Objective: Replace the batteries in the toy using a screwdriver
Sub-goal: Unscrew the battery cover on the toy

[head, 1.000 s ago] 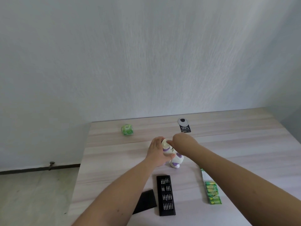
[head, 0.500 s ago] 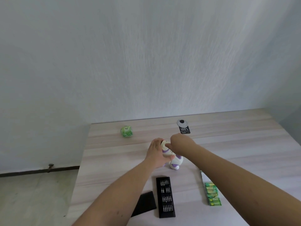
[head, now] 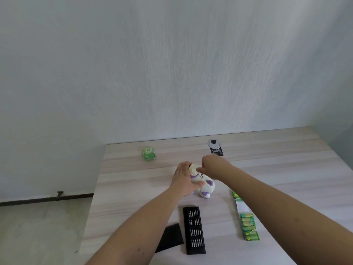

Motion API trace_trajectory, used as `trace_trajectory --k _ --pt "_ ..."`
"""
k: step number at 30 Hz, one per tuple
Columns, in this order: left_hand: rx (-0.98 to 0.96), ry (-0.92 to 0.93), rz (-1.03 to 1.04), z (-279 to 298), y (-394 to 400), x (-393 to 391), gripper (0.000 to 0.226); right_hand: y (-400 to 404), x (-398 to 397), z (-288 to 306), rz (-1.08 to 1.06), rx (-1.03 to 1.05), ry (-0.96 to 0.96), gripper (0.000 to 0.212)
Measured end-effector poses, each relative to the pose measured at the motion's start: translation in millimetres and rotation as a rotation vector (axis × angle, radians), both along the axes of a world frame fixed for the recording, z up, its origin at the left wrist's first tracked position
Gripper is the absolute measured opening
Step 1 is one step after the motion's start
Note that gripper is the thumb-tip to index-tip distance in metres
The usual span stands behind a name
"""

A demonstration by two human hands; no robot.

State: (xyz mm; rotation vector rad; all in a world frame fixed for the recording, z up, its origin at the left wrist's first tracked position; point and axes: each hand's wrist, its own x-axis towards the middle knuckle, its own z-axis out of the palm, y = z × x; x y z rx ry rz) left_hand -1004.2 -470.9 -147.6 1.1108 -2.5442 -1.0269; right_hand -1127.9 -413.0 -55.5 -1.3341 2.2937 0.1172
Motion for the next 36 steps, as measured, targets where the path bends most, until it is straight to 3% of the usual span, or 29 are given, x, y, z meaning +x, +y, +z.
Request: trace_trajectory --k 2,7,11,14,17,21,27,29,33,36 --pt "-0.003 0.005 -0.004 -0.1 0.5 0.2 0.065 1.1 1.8 3.4 -0.033 -0.005 0.003 0.037" --pt "0.005 0.010 0.004 0.9 0.2 1.2 0.068 -4.1 4.4 2.4 0.016 0.034 0.061 0.013" --pt "0.016 0.006 0.007 0.6 0.2 0.6 0.072 0.9 1.8 1.0 0.044 -0.056 -0.044 0.034" --pt "-0.004 0.011 -0.002 -0.5 -1.0 0.1 0.071 3.4 2.6 2.1 0.008 -0.080 -0.001 0.026" --pt "0.012 0.021 0.006 -1.1 -0.4 0.8 0.069 4.3 5.0 6.1 -0.009 -0.040 0.055 0.034" --pt "0.005 0.023 0.002 -2.6 -0.4 1.0 0.069 0.4 2.5 1.0 0.043 -0.020 0.077 0.014" --pt "-0.007 0.013 -0.002 -3.2 -0.7 0.2 0.073 3.2 -1.9 0.1 0.083 -0.049 -0.004 0.030" --pt "-0.007 0.014 -0.009 -4.3 -0.9 0.2 0.075 3.0 -1.3 -0.7 0.056 -0.058 0.024 0.023" --pt "-0.015 0.018 -0.002 -4.8 -1.3 -0.2 0.074 3.3 -0.4 1.4 0.036 -0.012 0.136 0.041" --pt "-0.012 0.012 -0.008 -4.5 -1.2 0.1 0.075 3.6 0.2 4.3 0.085 -0.011 0.166 0.032"
